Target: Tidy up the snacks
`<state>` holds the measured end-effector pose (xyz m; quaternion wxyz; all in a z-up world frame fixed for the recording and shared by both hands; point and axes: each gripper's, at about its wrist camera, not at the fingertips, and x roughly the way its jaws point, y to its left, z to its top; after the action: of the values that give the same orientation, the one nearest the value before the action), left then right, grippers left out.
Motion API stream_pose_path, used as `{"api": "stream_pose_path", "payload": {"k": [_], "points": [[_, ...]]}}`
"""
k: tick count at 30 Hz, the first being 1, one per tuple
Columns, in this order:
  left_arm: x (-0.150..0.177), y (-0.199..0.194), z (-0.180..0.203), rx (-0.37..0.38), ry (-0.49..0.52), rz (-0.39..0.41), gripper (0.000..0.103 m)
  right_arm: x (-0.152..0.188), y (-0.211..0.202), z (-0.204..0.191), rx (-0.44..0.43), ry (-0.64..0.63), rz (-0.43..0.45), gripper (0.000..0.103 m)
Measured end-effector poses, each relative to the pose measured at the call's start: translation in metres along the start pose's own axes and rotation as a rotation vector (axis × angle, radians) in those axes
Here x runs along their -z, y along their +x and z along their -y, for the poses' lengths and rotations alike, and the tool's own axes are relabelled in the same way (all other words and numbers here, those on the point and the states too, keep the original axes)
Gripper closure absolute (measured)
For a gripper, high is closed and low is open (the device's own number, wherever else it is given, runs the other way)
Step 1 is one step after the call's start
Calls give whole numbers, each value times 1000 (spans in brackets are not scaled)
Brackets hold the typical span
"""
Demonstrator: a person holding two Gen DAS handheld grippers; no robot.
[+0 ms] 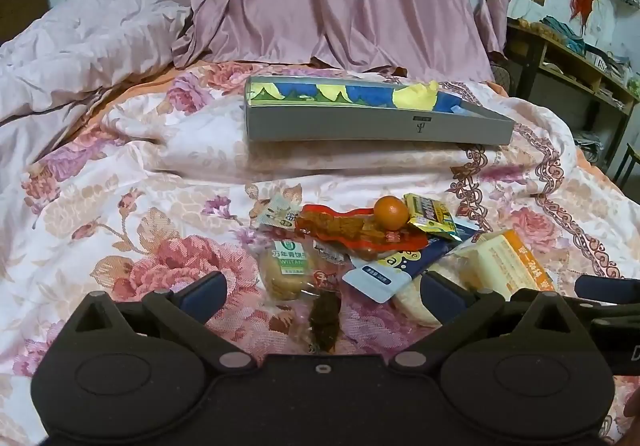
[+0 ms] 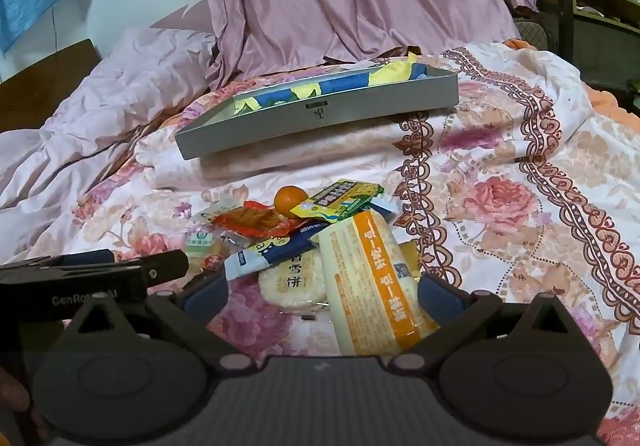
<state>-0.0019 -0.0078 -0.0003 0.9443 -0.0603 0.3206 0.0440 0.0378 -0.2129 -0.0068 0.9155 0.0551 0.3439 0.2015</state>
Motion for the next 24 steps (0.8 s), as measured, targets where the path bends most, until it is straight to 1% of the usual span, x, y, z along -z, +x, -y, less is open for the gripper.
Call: {"api": "stream_pose_path", "payload": {"k": [24], "points": [[-1, 1, 2, -6, 3, -5, 1, 2, 2, 2, 4, 13, -3, 0]]}}
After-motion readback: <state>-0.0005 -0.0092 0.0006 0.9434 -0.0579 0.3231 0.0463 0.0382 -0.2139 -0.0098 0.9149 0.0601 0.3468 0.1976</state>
